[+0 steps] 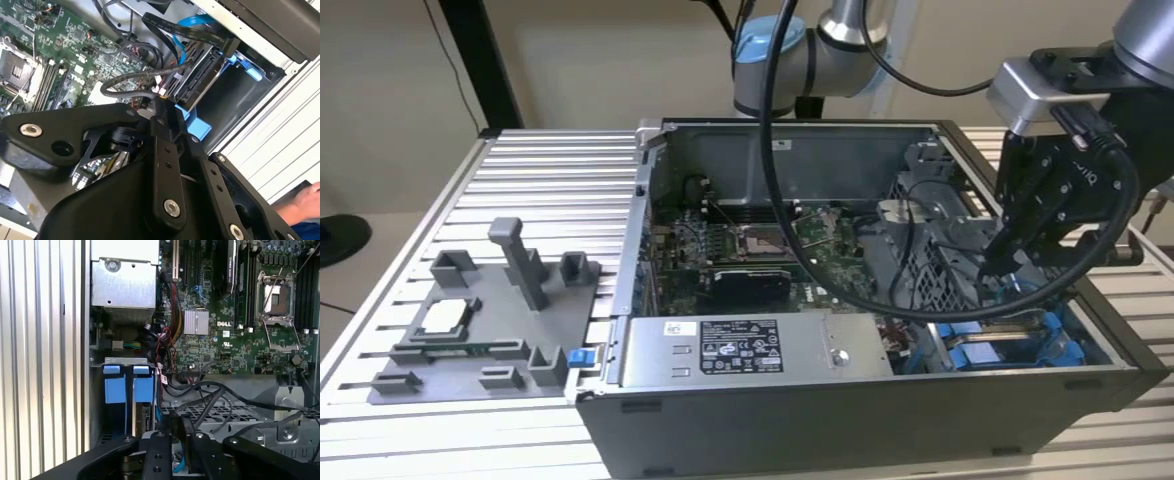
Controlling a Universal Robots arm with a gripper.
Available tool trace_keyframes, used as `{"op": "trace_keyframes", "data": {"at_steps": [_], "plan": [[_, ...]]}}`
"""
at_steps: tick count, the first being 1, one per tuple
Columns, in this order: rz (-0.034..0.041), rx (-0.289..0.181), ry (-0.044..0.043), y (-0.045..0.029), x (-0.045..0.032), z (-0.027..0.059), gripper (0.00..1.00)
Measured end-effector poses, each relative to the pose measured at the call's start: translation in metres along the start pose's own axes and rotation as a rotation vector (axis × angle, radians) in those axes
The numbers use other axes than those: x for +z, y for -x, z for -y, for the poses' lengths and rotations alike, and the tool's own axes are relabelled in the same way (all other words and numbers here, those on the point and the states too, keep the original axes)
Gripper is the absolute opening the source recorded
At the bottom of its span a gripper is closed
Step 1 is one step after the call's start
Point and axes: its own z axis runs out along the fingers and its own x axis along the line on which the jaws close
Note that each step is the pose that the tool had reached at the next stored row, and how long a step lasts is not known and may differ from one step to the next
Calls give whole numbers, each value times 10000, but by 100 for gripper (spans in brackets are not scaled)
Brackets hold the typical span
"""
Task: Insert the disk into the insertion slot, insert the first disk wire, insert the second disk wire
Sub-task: 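Insert the first disk wire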
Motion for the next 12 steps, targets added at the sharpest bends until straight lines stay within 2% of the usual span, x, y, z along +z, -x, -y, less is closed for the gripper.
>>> {"op": "trace_keyframes", "data": {"at_steps": [1, 9, 12], "plan": [[-3, 0, 0, -1, 1, 0, 0], [-27, 0, 1, -5, 3, 3, 0], [-26, 1, 2, -38, 3, 46, 0]]}}
